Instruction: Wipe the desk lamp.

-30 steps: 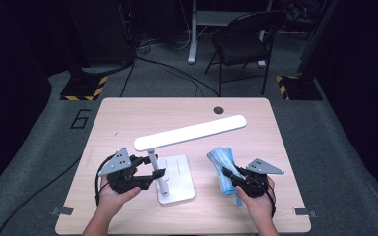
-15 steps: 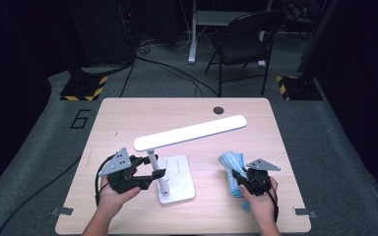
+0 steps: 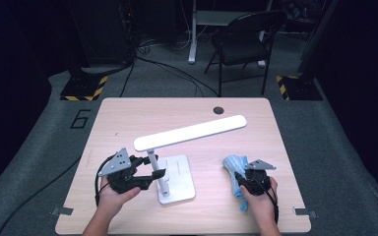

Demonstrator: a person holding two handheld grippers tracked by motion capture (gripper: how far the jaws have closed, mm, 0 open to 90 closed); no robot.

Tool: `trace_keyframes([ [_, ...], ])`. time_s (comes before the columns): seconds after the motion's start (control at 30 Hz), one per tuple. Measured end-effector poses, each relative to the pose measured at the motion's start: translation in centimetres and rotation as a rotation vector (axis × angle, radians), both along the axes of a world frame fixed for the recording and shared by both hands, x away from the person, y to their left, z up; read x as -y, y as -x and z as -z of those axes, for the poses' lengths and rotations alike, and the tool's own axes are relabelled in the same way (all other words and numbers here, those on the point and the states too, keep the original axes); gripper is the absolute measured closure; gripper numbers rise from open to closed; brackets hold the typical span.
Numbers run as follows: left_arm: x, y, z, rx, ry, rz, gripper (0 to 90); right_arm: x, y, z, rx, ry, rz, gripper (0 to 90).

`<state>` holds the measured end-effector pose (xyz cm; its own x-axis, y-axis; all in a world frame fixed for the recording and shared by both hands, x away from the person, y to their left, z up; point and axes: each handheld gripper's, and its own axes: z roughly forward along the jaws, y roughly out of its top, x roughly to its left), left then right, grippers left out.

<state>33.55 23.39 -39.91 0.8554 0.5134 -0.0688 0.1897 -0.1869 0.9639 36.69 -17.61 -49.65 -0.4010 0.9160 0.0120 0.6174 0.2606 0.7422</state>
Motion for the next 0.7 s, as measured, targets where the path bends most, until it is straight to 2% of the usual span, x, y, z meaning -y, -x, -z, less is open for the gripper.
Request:
trace_keyframes([
  [0.23, 0.0, 0.0, 0.0, -0.003, 0.002, 0.001, 42.8, 0.0, 0.0, 0.1, -0.016, -0.012, 0.018, 53.5],
  [0.37, 0.0, 0.0, 0.0, -0.004, 0.001, 0.001, 42.7, 0.0, 0.0, -0.1, 0.003, -0.006, 0.013, 49.9],
  [0.53, 0.0, 0.0, 0.0, -0.006, 0.002, 0.003, 42.3, -0.2, 0.3, -0.8, 0.028, -0.03, 0.023, 48.5],
  [0.67, 0.0, 0.0, 0.0, -0.006, 0.002, 0.002, 42.2, 0.0, 0.5, -1.3, 0.047, -0.034, 0.007, 48.5],
  [0.7, 0.0, 0.0, 0.0, -0.005, 0.0, -0.002, 42.1, -0.2, 0.7, -1.7, 0.056, -0.046, 0.021, 48.5],
])
